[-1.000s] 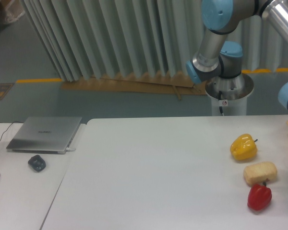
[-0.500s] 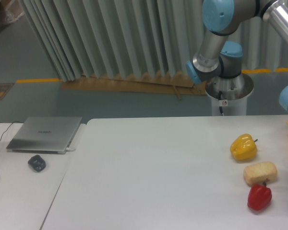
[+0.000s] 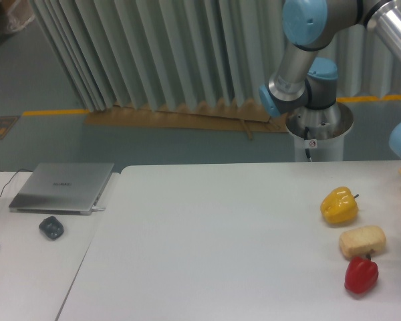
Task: Place the green pepper in a basket
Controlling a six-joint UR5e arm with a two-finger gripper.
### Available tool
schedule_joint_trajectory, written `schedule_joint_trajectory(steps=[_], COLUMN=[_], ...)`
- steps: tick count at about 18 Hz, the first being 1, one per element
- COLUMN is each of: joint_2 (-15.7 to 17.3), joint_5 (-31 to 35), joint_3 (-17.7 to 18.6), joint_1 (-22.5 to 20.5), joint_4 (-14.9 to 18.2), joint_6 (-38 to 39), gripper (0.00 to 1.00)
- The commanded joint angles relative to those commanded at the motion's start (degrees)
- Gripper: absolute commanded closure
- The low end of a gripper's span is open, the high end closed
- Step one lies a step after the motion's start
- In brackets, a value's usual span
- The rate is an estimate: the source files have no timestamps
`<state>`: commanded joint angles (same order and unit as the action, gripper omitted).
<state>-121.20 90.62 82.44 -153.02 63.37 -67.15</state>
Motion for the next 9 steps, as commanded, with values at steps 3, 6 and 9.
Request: schedule_joint_trajectory(steps=[3,6,9], joint_2=[-0.3,-0.4,-0.4], joint_5=[0.0,0.0,0.0], joint_3=[0.1,0.1,0.1], joint_1=[0.0,0.0,0.0], joint_4=[-0.1,-0.1,-0.1], joint_6=[0.0,0.0,-0.1], gripper=[0.00,0.17,0.37])
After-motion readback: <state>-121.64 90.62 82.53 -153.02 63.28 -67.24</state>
